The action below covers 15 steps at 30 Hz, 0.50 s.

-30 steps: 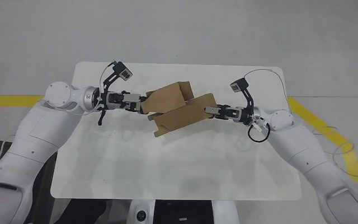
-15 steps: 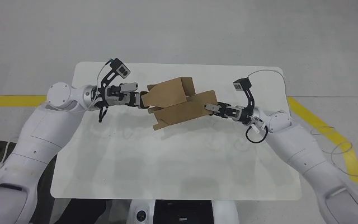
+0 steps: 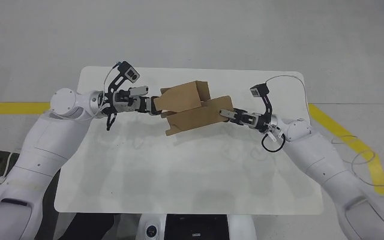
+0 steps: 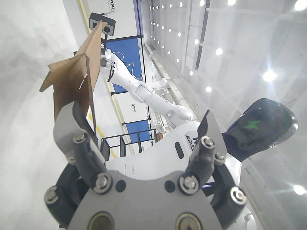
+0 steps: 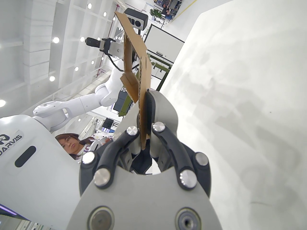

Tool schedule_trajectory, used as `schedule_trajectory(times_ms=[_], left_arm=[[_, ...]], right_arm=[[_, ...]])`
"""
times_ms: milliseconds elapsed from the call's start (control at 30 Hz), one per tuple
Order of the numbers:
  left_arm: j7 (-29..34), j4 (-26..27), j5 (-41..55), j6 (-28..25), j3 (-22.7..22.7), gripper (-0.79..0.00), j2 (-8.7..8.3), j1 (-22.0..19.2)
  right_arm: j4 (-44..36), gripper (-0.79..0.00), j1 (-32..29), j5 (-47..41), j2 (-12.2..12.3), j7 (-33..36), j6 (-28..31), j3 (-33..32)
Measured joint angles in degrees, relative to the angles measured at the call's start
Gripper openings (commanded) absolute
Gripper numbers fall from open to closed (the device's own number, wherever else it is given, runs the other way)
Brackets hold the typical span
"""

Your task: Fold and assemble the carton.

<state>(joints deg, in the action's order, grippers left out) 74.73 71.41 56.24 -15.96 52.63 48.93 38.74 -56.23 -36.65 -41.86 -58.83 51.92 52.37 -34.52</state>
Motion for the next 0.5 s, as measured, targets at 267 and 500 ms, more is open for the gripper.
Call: schedule_trajectory(times_ms=[267, 500], left_arm=[[-2.8, 1.8, -4.9, -0.6, 0.9, -0.434, 0.42, 0.9], [-3.7, 1.9, -6.8, 0.1, 2.1, -0.570, 0.69, 1.8]], right_arm=[[0.4, -0.785, 0.3, 0.3, -0.6, 0.3, -0.3, -0.2], [0.5, -0.785, 0.4, 0.7, -0.9, 0.7, -0.7, -0.4]])
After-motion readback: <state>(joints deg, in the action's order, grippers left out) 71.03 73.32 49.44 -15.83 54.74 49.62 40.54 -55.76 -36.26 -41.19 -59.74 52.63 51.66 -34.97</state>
